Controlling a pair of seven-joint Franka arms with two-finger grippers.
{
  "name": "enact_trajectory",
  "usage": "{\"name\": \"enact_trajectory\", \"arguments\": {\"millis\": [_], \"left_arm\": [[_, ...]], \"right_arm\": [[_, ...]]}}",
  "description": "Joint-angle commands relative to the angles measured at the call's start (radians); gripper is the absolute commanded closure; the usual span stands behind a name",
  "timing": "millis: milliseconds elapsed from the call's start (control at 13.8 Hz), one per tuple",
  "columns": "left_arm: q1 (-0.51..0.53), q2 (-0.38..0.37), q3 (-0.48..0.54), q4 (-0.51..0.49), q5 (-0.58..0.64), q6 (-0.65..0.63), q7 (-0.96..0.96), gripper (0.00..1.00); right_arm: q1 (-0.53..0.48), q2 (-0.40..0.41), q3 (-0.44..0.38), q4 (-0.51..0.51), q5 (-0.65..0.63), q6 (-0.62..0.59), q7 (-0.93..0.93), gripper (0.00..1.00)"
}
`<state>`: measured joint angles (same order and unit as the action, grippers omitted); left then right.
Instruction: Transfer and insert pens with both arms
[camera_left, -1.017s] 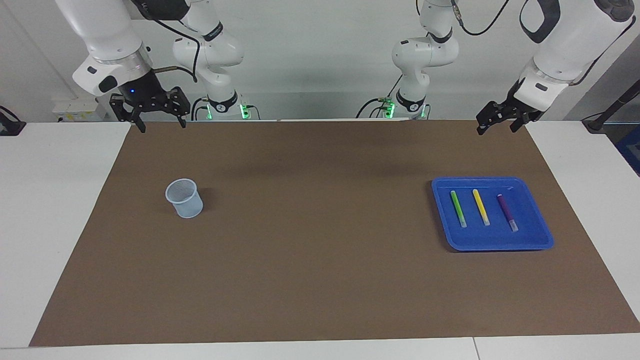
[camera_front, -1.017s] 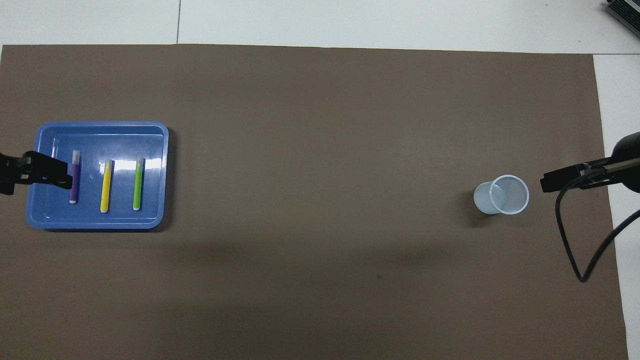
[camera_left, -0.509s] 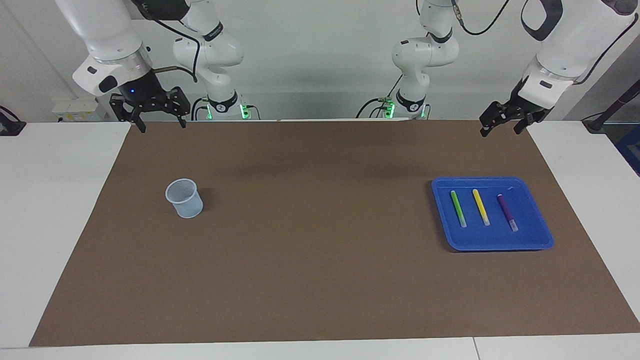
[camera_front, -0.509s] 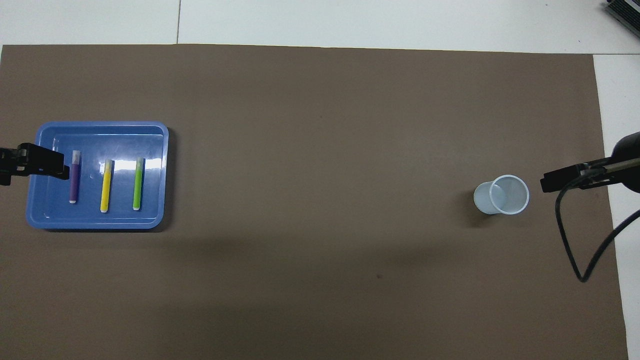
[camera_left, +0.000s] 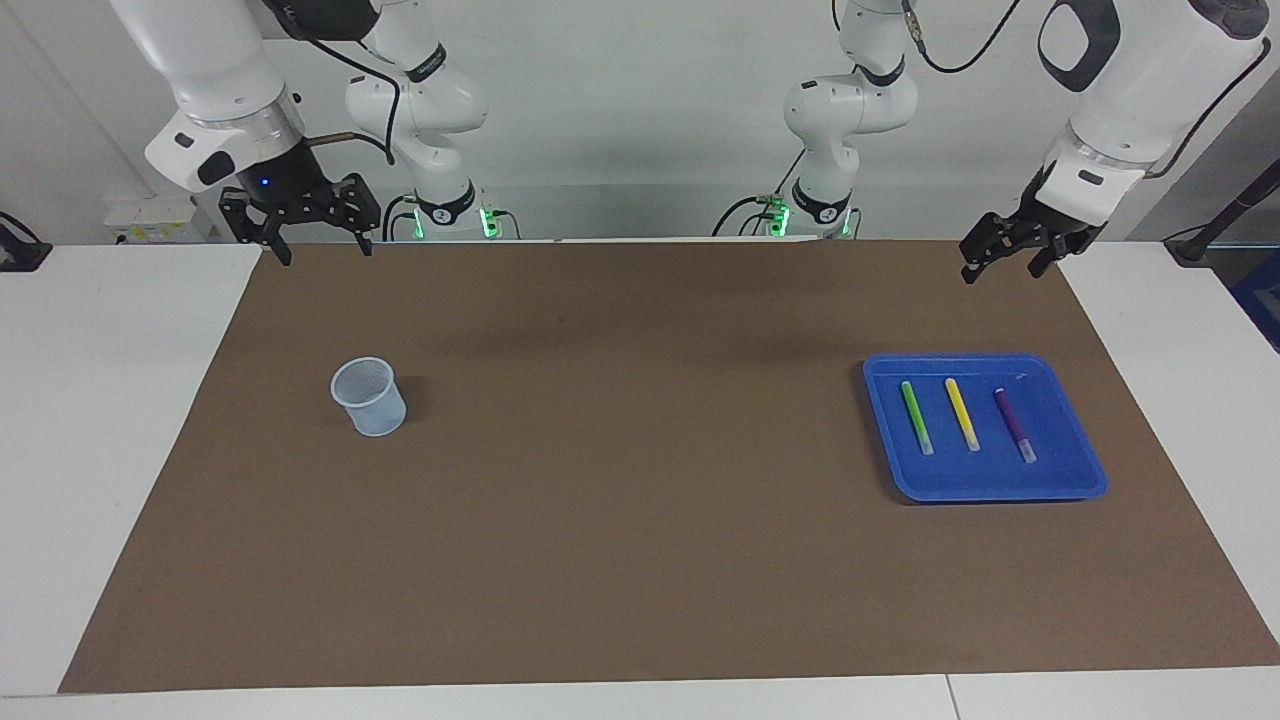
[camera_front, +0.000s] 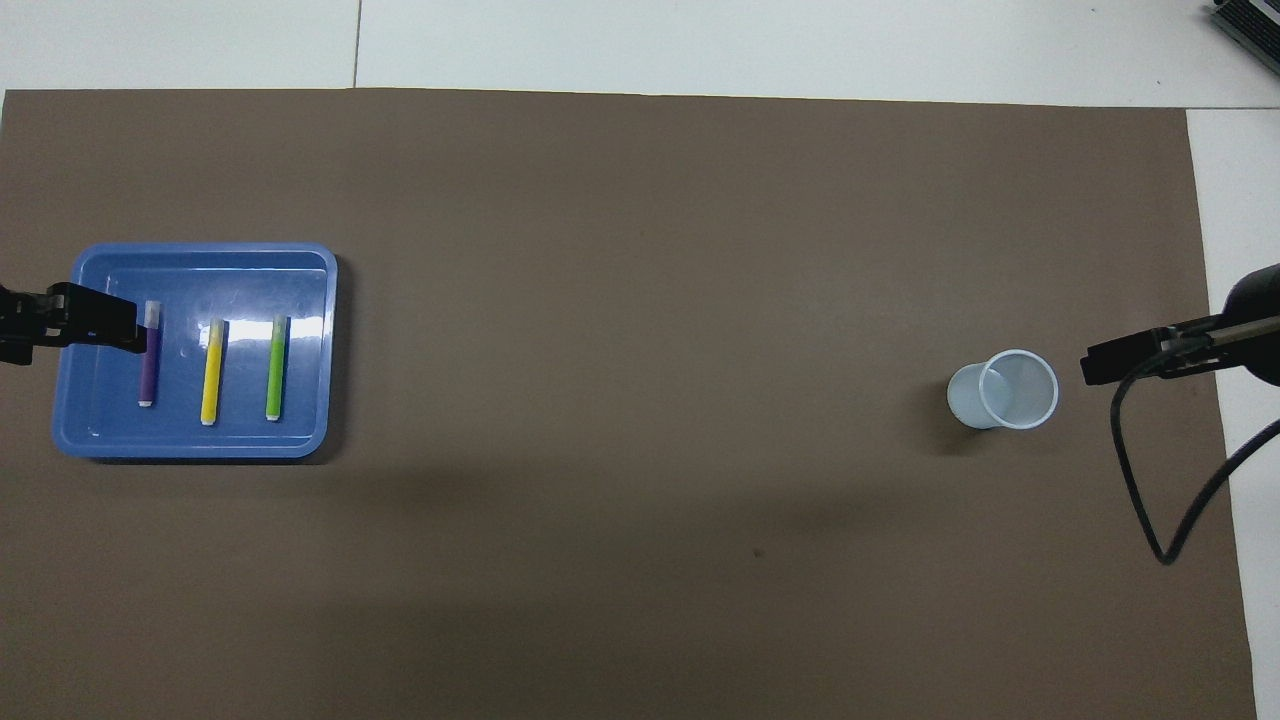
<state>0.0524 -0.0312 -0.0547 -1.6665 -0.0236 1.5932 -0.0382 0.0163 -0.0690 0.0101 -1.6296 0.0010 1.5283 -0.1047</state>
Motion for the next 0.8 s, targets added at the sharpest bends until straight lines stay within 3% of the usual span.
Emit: {"name": "enact_trajectory", "arguments": {"millis": [0,218,727], "left_arm": [[0.011,-0.044,-0.005,-0.087,0.007,0.065,-0.005,0.00],[0.012,-0.033,-0.005,-0.096,0.007,0.088,-0.003,0.00],[0.012,-0.029,-0.005,-0.220,0.007,0.220,0.000,0.00]], "right_arm": [[-0.006,-0.009,0.001,-0.004,0.020,-0.005,0.002,0.00],[-0.006,-0.009,0.001,-0.004,0.020,-0.007,0.002,0.00],[-0.006,-0.009,0.001,-0.004,0.020,-0.005,0.002,0.00]]}}
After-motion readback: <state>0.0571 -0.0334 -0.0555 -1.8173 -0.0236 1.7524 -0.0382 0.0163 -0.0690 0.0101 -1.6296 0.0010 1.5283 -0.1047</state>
